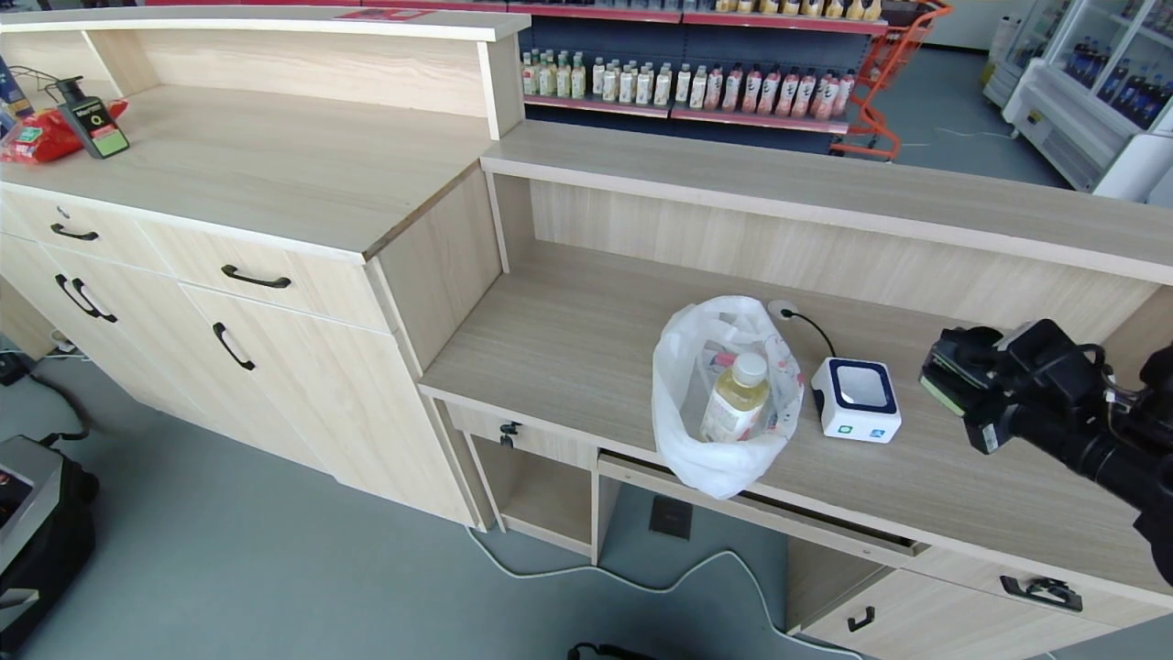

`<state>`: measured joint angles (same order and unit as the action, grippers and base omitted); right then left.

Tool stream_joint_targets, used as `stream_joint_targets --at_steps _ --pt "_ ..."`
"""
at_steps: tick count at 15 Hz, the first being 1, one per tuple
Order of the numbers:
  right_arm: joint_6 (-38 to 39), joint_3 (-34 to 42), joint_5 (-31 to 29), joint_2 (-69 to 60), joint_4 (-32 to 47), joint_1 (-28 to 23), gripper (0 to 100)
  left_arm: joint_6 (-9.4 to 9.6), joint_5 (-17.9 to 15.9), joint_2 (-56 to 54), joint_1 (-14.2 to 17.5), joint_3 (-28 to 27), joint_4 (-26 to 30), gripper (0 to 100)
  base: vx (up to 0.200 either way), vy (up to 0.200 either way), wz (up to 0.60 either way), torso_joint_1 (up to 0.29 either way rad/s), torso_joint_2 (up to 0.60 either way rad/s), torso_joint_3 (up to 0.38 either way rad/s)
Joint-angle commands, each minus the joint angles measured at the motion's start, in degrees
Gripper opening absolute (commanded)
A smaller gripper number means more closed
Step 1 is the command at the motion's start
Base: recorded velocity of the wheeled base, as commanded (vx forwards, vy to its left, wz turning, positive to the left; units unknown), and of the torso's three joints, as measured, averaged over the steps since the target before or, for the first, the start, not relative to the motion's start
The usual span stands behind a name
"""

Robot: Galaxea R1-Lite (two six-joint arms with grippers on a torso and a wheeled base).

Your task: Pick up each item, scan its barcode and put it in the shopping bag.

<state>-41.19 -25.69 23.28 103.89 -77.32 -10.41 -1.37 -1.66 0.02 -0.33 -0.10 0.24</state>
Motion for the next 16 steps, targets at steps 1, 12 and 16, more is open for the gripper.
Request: stream_joint_targets --at_steps 1,12,16 --pt "-1.9 0.9 0.1 -1.8 0.1 -1.7 0 -0.04 0.0 0.0 0.0 0.0 0.0 100 0.0 0.0 0.0 0.0 0.0 0.0" --pt "23.2 -24.6 -1.2 14.4 9.2 3.5 0 -0.04 0.0 0.0 0.0 0.0 0.0 100 0.0 0.0 0.16 0.0 0.0 0.001" --pt "29.0 -31.5 -4.3 23.7 13.7 3.8 0 -0.04 0.0 0.0 0.0 0.0 0.0 100 0.0 0.0 0.0 0.0 0.0 0.0"
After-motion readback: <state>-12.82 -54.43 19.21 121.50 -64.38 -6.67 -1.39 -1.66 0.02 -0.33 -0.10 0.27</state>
